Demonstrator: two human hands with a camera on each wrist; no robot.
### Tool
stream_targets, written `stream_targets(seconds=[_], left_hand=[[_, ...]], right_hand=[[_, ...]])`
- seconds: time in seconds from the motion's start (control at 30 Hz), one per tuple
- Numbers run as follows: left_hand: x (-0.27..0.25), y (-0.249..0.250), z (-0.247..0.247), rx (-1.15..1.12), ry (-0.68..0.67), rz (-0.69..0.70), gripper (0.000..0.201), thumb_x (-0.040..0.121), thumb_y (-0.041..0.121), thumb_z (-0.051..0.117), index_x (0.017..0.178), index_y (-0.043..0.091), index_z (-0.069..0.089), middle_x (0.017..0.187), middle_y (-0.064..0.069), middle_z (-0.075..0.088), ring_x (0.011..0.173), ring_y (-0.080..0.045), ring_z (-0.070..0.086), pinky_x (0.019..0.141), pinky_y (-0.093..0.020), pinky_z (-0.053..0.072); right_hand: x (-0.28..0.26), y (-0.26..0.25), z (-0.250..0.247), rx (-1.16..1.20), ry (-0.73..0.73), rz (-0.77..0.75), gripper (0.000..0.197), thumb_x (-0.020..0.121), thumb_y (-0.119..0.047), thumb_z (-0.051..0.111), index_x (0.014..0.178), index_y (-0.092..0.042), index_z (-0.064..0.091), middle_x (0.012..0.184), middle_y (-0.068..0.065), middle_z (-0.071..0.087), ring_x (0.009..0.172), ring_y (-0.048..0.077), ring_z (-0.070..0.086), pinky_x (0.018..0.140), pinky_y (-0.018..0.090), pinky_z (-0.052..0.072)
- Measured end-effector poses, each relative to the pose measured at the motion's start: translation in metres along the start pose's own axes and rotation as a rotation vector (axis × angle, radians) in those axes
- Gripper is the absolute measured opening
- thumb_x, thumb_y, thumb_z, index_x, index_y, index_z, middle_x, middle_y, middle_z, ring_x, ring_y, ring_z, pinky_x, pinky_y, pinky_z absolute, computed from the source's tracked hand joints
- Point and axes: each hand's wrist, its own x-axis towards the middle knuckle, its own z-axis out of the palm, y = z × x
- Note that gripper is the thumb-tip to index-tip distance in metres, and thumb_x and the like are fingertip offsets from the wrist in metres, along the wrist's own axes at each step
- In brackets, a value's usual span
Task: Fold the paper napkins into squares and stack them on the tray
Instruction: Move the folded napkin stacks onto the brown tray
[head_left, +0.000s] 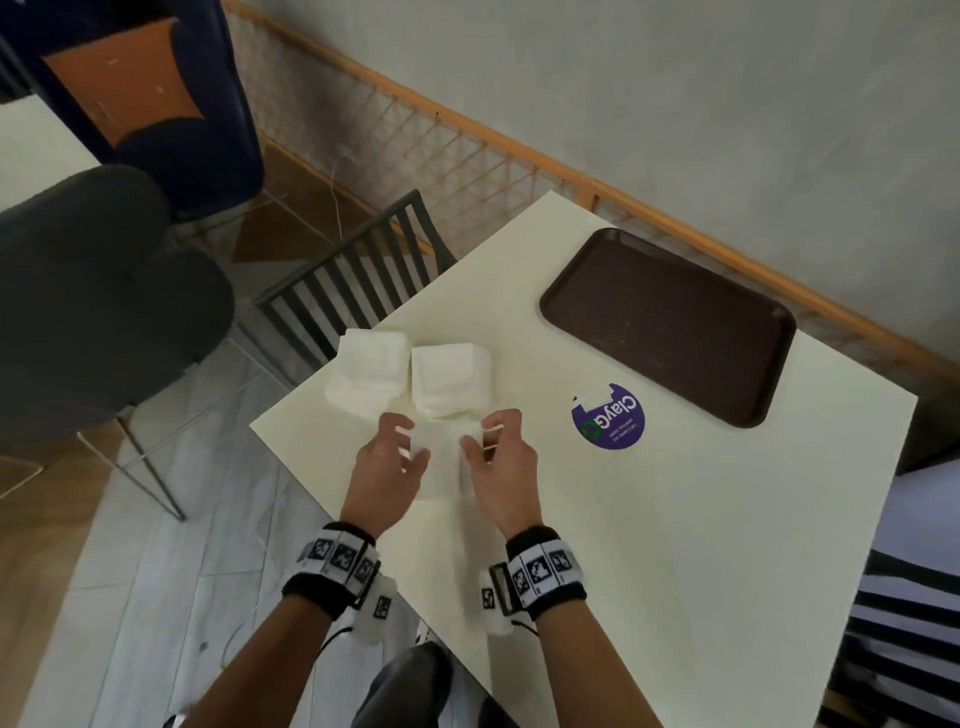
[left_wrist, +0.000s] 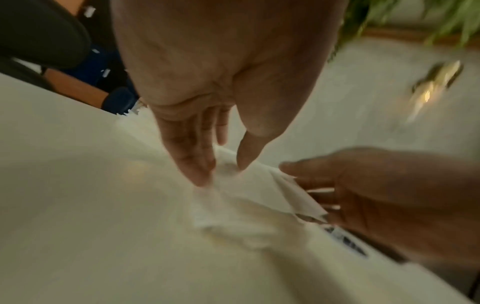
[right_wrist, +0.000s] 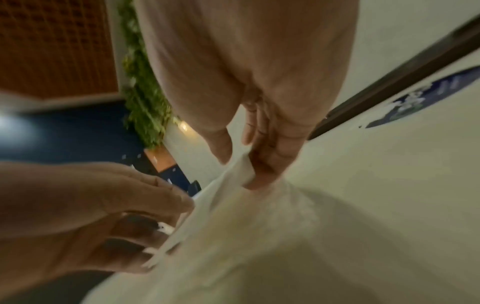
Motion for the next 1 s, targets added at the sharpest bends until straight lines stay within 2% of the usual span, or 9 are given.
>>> stream_targets(seconds=[0.1, 0.23, 0.4, 0.53, 0.63, 0.73, 0.83, 0.9, 1.0], left_hand=[[0.014, -0.023, 0.010, 0.097, -0.022, -0.172, 0.048, 0.100, 0.024, 0.072, 0.138, 0.006, 0.049, 0.132, -0.018, 0.058, 0.113, -0.040, 0.065, 0.095, -0.047, 0.052], [0.023, -0.024, 0.019, 0.035, -0.116, -0.240, 0.035, 0.105, 0.023, 0.066, 0.132, 0.003, 0.055, 0.119, -0.015, 0.072, 0.114, -0.036, 0.066, 0.091, -0.037, 0.050], [0.031, -0.013, 0.015, -0.097, -0.202, -0.161, 0.026, 0.104, 0.014, 0.065, 0.124, 0.010, 0.049, 0.107, -0.002, 0.067, 0.102, -0.028, 0.068, 0.075, -0.028, 0.049], [0.029, -0.020, 0.004, -0.325, -0.191, 0.041, 0.048, 0.101, 0.011, 0.071, 0.139, 0.024, 0.044, 0.133, 0.011, 0.061, 0.123, -0.004, 0.062, 0.100, -0.017, 0.050], [0.024, -0.019, 0.007, -0.364, -0.282, 0.126, 0.051, 0.107, 0.013, 0.064, 0.150, 0.023, 0.039, 0.144, 0.018, 0.053, 0.131, 0.010, 0.053, 0.108, -0.015, 0.043], [0.021, -0.014, 0.016, -0.357, -0.318, 0.179, 0.048, 0.109, 0.008, 0.058, 0.147, 0.031, 0.040, 0.146, 0.016, 0.050, 0.132, 0.016, 0.048, 0.113, -0.016, 0.041], [0.020, -0.012, 0.019, -0.338, -0.319, 0.248, 0.058, 0.107, 0.000, 0.058, 0.142, 0.038, 0.033, 0.146, 0.012, 0.040, 0.133, 0.020, 0.041, 0.112, -0.006, 0.033], [0.023, -0.018, 0.019, -0.316, -0.300, 0.276, 0.056, 0.105, -0.005, 0.057, 0.143, 0.029, 0.033, 0.144, 0.005, 0.043, 0.130, 0.017, 0.045, 0.110, -0.006, 0.034], [0.028, -0.023, 0.015, -0.276, -0.270, 0.246, 0.036, 0.107, 0.002, 0.058, 0.136, 0.016, 0.044, 0.130, 0.015, 0.058, 0.116, 0.018, 0.058, 0.097, -0.007, 0.043]], right_hand=[[0.011, 0.012, 0.021, -0.419, 0.050, 0.123, 0.046, 0.104, -0.043, 0.064, 0.131, -0.009, 0.048, 0.125, 0.012, 0.058, 0.112, 0.035, 0.058, 0.094, 0.048, 0.053], [0.015, 0.020, 0.041, -0.521, -0.026, 0.227, 0.049, 0.108, -0.045, 0.052, 0.130, -0.001, 0.052, 0.128, 0.016, 0.059, 0.120, 0.041, 0.057, 0.097, 0.043, 0.042], [0.027, 0.015, 0.030, -0.183, -0.242, 0.307, 0.035, 0.105, -0.028, 0.055, 0.130, -0.004, 0.057, 0.130, 0.017, 0.056, 0.123, 0.033, 0.047, 0.102, 0.044, 0.037], [0.012, 0.022, 0.009, 0.290, -0.154, 0.157, 0.031, 0.101, -0.011, 0.066, 0.130, -0.023, 0.066, 0.123, -0.004, 0.077, 0.114, 0.016, 0.073, 0.097, 0.039, 0.060], [0.004, 0.020, 0.008, 0.315, -0.083, 0.027, 0.034, 0.099, -0.009, 0.067, 0.130, -0.020, 0.058, 0.122, -0.010, 0.074, 0.114, 0.012, 0.070, 0.096, 0.029, 0.056], [-0.002, 0.018, 0.015, 0.341, -0.001, -0.020, 0.059, 0.088, -0.014, 0.074, 0.139, -0.021, 0.046, 0.123, 0.002, 0.068, 0.111, 0.016, 0.071, 0.096, 0.032, 0.057], [-0.004, 0.017, 0.022, 0.348, 0.050, -0.047, 0.077, 0.089, 0.003, 0.074, 0.148, -0.025, 0.034, 0.124, 0.005, 0.068, 0.112, 0.014, 0.071, 0.095, 0.028, 0.057], [-0.003, 0.015, 0.022, 0.354, 0.072, -0.026, 0.084, 0.090, 0.008, 0.073, 0.149, -0.032, 0.030, 0.124, 0.005, 0.066, 0.113, 0.010, 0.069, 0.095, 0.026, 0.056], [-0.004, 0.008, 0.014, 0.311, 0.101, -0.076, 0.091, 0.084, -0.010, 0.083, 0.154, -0.031, 0.029, 0.127, 0.002, 0.062, 0.116, 0.007, 0.065, 0.095, 0.021, 0.054]])
